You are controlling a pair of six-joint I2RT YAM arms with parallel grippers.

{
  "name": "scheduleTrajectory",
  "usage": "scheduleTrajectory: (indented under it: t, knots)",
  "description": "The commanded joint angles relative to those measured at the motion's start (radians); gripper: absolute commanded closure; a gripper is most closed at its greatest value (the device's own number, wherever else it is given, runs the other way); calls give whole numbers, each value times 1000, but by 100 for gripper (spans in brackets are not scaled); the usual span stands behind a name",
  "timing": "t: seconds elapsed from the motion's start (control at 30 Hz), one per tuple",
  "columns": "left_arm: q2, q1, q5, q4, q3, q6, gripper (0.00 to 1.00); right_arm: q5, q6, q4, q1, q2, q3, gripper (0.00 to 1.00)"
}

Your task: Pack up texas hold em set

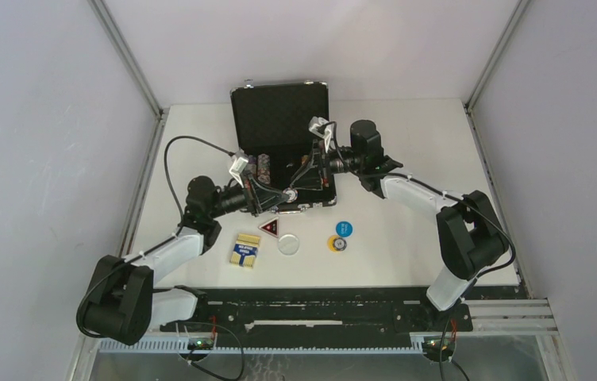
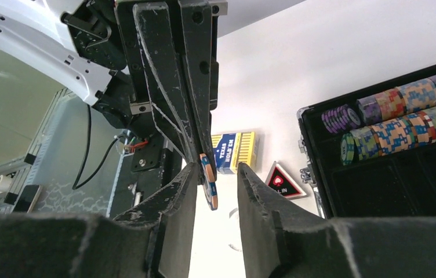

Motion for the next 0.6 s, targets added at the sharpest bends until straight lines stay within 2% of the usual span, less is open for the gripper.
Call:
scheduleTrajectory:
  t: [0.0,0.1,0.2,0.23,0.37,0.43,0.47,0.57]
  knots:
    - [-47,-14,12,47,51,21,100,-48,7,42,6,-34,-4,60]
    - [-51,-16,10,47,53,21,100,-61,9,37,9,-28,-5,60]
    - [-53,-19,7,47,51,21,100,-60,-10,12,16,-29,-5,66]
    - [-55,-20,7,47,51,23,100,-57,-17,4,17,-30,-5,70]
    - [-54,-24,5,47,50,24,100,-51,-24,-2,22,-26,-5,100]
    - [-50,-24,-4,47,50,19,100,-54,-20,8,23,-22,-5,100]
    - [-50,-25,-8,45,49,18,98,-56,-15,15,23,-20,-4,100]
    - [-56,-24,-48,28,45,30,70,-49,-19,29,16,-17,-4,100]
